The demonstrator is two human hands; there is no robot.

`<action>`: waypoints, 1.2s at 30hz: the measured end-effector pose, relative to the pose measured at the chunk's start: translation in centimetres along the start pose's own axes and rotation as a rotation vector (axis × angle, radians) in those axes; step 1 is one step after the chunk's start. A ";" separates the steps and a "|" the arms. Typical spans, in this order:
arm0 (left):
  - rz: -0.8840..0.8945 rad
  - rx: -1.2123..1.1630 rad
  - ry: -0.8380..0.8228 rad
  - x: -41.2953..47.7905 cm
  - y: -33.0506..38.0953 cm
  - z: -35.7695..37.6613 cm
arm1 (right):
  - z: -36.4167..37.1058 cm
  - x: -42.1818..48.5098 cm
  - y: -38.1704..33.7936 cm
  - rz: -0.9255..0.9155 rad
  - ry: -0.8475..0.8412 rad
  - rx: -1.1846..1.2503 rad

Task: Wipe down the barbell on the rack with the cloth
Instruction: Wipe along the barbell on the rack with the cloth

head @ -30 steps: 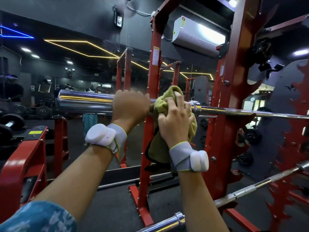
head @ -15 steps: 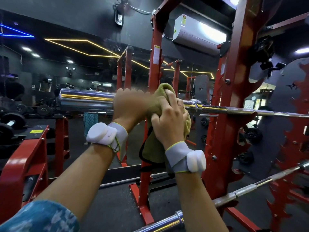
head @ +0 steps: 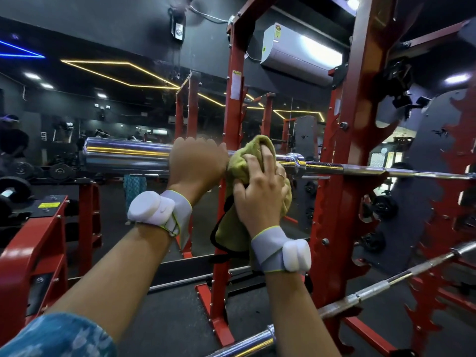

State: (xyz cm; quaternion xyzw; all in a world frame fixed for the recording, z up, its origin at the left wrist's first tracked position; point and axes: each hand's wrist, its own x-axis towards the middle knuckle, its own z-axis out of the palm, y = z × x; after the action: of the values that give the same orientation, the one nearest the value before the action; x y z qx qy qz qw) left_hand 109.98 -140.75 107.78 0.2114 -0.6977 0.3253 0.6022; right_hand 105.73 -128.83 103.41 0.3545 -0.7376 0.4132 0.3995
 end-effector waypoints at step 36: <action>-0.035 -0.038 0.016 -0.1 -0.1 0.0 | 1.1 -1.2 6.2 0.393 -0.003 -0.016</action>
State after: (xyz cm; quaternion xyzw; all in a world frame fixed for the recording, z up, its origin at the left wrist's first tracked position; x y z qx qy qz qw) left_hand 110.06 -140.85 107.69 0.2094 -0.6950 0.3028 0.6176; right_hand 100.59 -127.04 99.97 0.2013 -0.7966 0.4766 0.3128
